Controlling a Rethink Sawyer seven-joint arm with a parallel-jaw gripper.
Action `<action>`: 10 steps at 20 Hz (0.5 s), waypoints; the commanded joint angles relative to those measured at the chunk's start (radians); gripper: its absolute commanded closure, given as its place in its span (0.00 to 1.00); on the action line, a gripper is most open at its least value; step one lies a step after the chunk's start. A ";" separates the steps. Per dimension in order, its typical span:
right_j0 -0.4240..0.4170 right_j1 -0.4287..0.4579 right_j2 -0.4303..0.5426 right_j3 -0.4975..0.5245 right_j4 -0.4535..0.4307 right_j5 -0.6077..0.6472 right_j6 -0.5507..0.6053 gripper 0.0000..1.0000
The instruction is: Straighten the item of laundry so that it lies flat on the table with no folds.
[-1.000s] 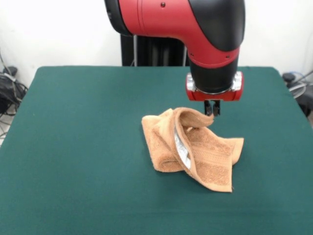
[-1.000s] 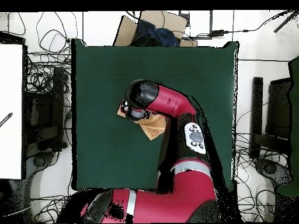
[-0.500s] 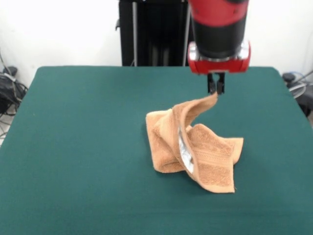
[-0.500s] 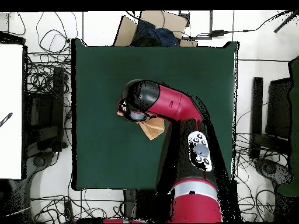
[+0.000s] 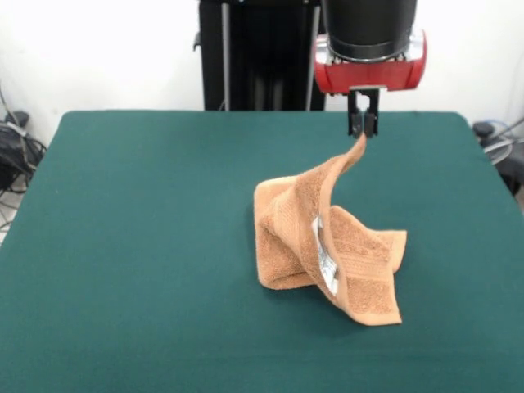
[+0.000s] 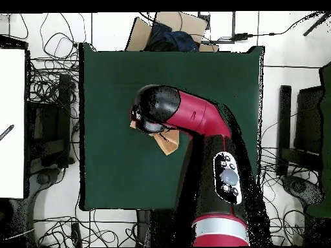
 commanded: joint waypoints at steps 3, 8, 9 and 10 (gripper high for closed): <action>-0.064 0.063 0.083 0.131 -0.038 -0.056 0.000 1.00; -0.084 0.065 0.090 0.152 -0.049 -0.080 -0.016 1.00; -0.087 0.061 0.091 0.157 -0.052 -0.081 -0.019 1.00; -0.091 0.058 0.091 0.159 -0.054 -0.079 -0.020 1.00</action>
